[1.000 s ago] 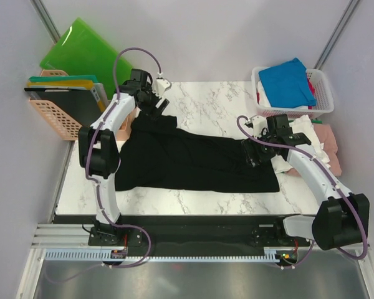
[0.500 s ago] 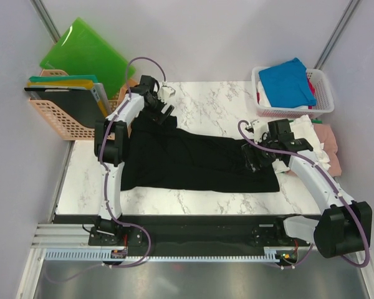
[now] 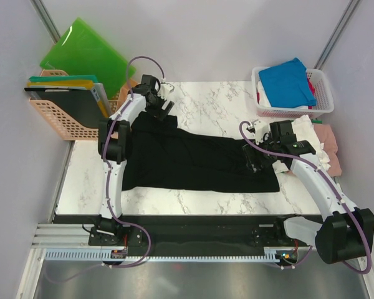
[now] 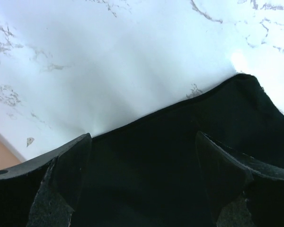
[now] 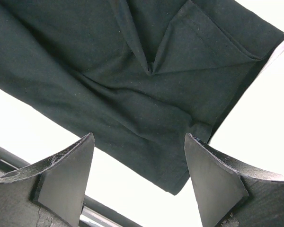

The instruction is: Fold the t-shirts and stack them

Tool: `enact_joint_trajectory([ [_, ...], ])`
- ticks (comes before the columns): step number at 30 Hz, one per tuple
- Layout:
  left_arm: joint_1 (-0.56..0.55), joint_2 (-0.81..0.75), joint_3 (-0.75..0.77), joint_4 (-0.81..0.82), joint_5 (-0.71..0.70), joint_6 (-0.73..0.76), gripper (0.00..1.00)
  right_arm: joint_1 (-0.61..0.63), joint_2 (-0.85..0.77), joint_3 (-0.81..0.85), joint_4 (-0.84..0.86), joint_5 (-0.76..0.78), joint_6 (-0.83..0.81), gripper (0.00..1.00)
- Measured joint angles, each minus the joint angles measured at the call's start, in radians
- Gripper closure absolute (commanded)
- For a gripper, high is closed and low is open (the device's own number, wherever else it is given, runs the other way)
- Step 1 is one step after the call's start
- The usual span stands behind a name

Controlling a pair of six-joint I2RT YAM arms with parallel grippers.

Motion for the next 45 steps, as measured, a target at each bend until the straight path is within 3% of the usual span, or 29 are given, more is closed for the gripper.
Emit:
enact_joint_trajectory([
  [4, 0.001, 0.013, 0.015, 0.005, 0.005, -0.002, 0.08, 0.0, 0.0, 0.0, 0.0, 0.0, 0.0, 0.16],
  [5, 0.001, 0.016, 0.018, 0.006, 0.006, -0.003, 0.15, 0.0, 0.0, 0.0, 0.0, 0.0, 0.0, 0.16],
  [6, 0.001, 0.019, 0.021, 0.008, 0.009, -0.006, 0.31, 0.0, 0.0, 0.0, 0.0, 0.001, 0.0, 0.16],
  [9, 0.0, 0.031, 0.034, 0.022, 0.012, -0.022, 0.6, 0.0, 0.0, 0.0, 0.0, 0.002, 0.0, 0.16],
  [12, -0.003, 0.041, 0.043, 0.034, 0.004, -0.029, 0.75, 0.0, 0.0, 0.0, 0.0, 0.003, 0.0, 0.16],
  [15, -0.006, 0.045, 0.045, 0.049, -0.005, -0.034, 0.98, 0.0, 0.0, 0.0, 0.0, 0.006, 0.0, 0.16],
  [23, -0.006, 0.039, 0.027, 0.076, -0.019, -0.034, 0.98, 0.0, 0.003, -0.004, 0.004, 0.019, -0.001, 0.15],
  [30, -0.005, -0.028, -0.085, 0.124, -0.022, -0.034, 0.98, 0.0, 0.011, -0.005, 0.005, 0.019, -0.004, 0.15],
  [45, -0.017, -0.534, -0.598, 0.13, 0.013, -0.035, 0.98, 0.0, 0.01, -0.006, 0.005, 0.015, -0.012, 0.15],
])
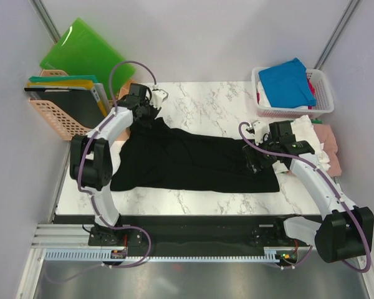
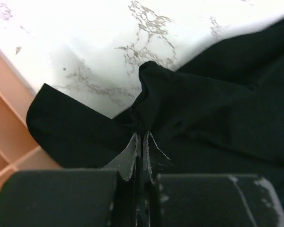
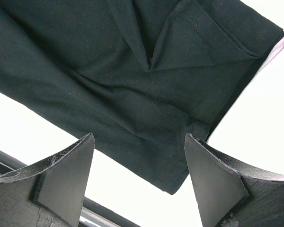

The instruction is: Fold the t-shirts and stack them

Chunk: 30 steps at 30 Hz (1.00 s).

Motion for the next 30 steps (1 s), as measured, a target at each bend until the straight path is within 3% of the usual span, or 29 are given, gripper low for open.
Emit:
enact_joint_trajectory([
  [14, -0.01, -0.294, -0.346, -0.01, 0.019, -0.01, 0.98, 0.0, -0.024, -0.006, -0.005, 0.013, -0.027, 0.15],
  [23, -0.01, -0.49, -0.446, -0.06, 0.047, -0.033, 0.98, 0.0, 0.002, 0.019, -0.007, 0.013, -0.046, 0.15],
  [30, -0.01, -0.557, -0.491, -0.107, 0.054, -0.056, 0.98, 0.0, 0.012, 0.042, -0.007, 0.013, -0.061, 0.15],
])
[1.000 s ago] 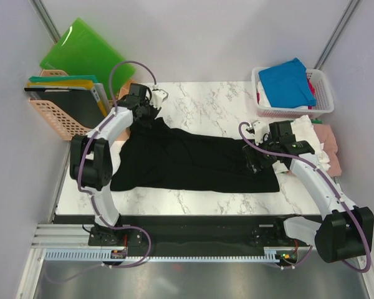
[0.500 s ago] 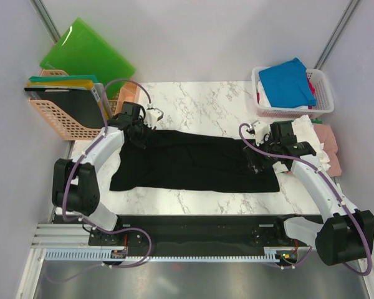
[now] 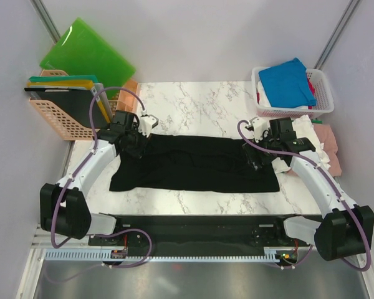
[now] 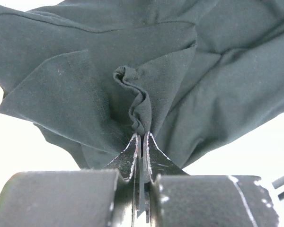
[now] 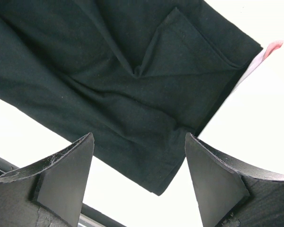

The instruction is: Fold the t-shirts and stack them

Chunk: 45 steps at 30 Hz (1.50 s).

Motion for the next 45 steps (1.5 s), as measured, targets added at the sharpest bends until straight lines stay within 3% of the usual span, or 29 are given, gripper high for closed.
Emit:
enact_joint_trajectory([
  [11, 0.0, -0.05, -0.053, -0.035, 0.01, -0.013, 0.95, 0.0, 0.013, 0.003, 0.0, -0.002, -0.01, 0.15],
  [13, 0.0, -0.054, -0.065, -0.039, 0.008, -0.013, 0.71, 0.0, 0.013, 0.003, 0.001, -0.002, -0.011, 0.14],
  [14, 0.0, -0.056, -0.07, -0.04, 0.007, -0.014, 0.43, 0.0, 0.013, 0.003, 0.0, -0.003, -0.011, 0.14],
  [17, 0.0, -0.071, -0.078, -0.052, -0.003, -0.024, 0.22, 0.0, 0.013, 0.003, 0.0, -0.005, -0.012, 0.14],
  [18, 0.0, -0.078, -0.079, -0.053, -0.007, -0.027, 0.2, 0.0, 0.013, 0.003, 0.0, -0.006, -0.013, 0.14],
  [28, 0.0, -0.157, -0.09, 0.004, -0.055, -0.029, 0.2, 0.0, 0.045, 0.002, 0.008, -0.032, -0.013, 0.15],
  [33, 0.0, -0.062, -0.071, 0.077, -0.034, -0.02, 0.22, 0.0, 0.065, 0.002, 0.01, -0.036, -0.012, 0.15],
  [35, 0.0, 0.011, -0.037, 0.087, -0.015, -0.019, 0.3, 0.0, 0.065, 0.002, 0.01, -0.036, -0.011, 0.15],
  [37, 0.0, 0.096, 0.005, 0.099, 0.0, -0.018, 0.52, 0.0, 0.065, 0.001, 0.011, -0.036, -0.01, 0.15],
  [38, 0.0, 0.132, 0.023, 0.109, 0.0, -0.016, 0.68, 0.0, 0.065, -0.002, 0.014, -0.036, -0.01, 0.15],
  [39, 0.0, 0.163, 0.038, 0.118, -0.001, -0.016, 0.7, 0.0, 0.064, -0.007, 0.016, -0.035, -0.01, 0.15],
  [42, 0.0, 0.228, 0.068, 0.15, -0.008, -0.012, 0.68, 0.0, 0.063, -0.021, 0.017, -0.035, -0.01, 0.15],
  [43, 0.0, 0.246, 0.077, 0.159, -0.011, -0.012, 0.6, 0.0, 0.063, -0.025, 0.017, -0.035, -0.01, 0.15],
  [45, 0.0, 0.272, 0.093, 0.172, -0.015, -0.012, 0.58, 0.0, 0.062, -0.03, 0.017, -0.035, -0.01, 0.15],
])
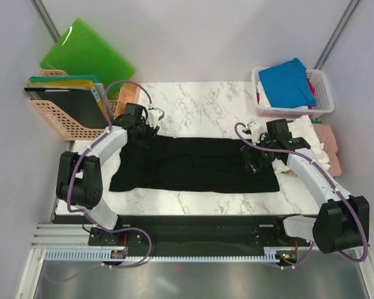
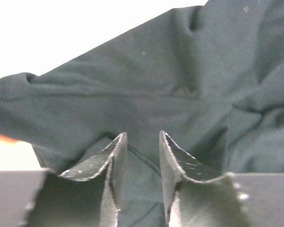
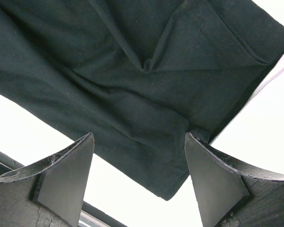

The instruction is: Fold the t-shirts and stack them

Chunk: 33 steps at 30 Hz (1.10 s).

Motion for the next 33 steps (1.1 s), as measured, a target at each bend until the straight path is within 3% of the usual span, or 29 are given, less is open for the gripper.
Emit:
enact_joint_trajectory([
  [7, 0.0, 0.095, 0.05, 0.029, -0.037, 0.002, 0.48, 0.0, 0.0, -0.002, 0.0, 0.0, 0.0, 0.15],
  [17, 0.0, 0.117, 0.036, 0.034, -0.129, 0.003, 0.48, 0.0, 0.002, -0.003, 0.011, 0.0, 0.003, 0.16],
  [33, 0.0, -0.154, -0.101, -0.079, -0.18, 0.013, 0.5, 0.0, 0.009, -0.034, 0.039, 0.0, 0.005, 0.16],
])
